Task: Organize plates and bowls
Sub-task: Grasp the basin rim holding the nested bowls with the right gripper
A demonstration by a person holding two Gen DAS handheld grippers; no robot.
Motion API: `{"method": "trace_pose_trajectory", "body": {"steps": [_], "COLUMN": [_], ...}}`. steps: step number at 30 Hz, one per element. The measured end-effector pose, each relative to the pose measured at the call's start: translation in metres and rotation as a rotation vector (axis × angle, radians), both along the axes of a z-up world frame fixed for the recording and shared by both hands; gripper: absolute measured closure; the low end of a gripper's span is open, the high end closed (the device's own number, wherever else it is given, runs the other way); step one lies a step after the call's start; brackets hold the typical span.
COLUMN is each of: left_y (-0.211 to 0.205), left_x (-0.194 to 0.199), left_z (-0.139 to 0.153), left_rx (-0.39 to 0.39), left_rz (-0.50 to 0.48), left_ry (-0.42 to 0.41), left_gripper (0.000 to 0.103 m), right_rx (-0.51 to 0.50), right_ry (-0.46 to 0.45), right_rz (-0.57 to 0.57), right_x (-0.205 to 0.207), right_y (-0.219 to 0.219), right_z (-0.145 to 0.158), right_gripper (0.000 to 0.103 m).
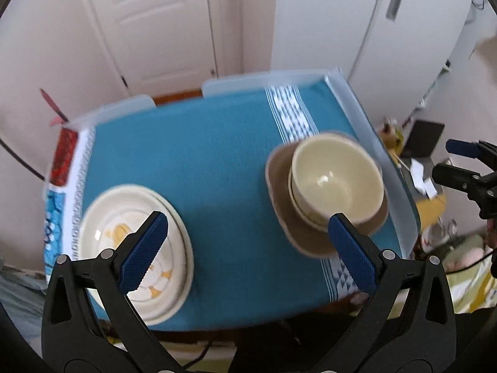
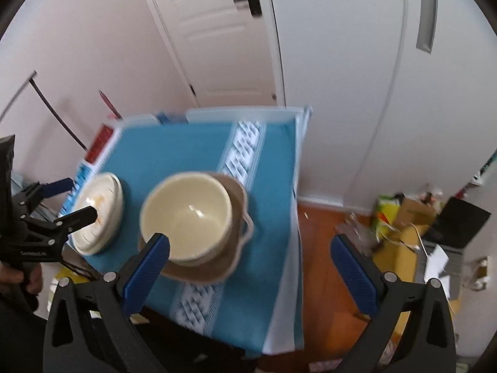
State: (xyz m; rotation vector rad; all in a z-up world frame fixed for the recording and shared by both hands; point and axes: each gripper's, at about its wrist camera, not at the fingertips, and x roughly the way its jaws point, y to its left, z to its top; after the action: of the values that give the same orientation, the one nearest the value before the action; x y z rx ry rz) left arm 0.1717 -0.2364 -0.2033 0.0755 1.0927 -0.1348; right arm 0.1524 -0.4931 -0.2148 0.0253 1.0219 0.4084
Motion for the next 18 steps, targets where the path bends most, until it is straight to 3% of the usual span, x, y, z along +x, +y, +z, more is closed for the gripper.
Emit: {"method": "trace_pose_trajectory", "body": {"steps": [4,8,14,18], "left_y": [-0.001,-0.009,-0.022,-0.028], "left_x": [0.007,0.015,0.026,0.031], "left_z": [-0.027,-0.052,-0.080,-0.092], "left_rx": [-0.003,0.007,0.017,0.013], "left_rz": [-0.008,-0.036,-0.072,-0.085], "left_ry": [0.090,0.160,0.232,0.252], "left_gripper": [0.000,0.000,0.002,0.004], "right_rx": [-0.060,-0.101,-0.182,-0.181], "right_ry": [0.119,0.179,0.239,0.261], "right_rz": [0.009,0.045,0.137,0.176], "right_x": [0.010,0.016,0.021,0.027], "right_y": [0.006,0.016,0.034,0.041], "right_z": [-0.031,-0.052,-0.076,-0.085], "right_gripper": [0.000,0.001,0.022,0.038]}}
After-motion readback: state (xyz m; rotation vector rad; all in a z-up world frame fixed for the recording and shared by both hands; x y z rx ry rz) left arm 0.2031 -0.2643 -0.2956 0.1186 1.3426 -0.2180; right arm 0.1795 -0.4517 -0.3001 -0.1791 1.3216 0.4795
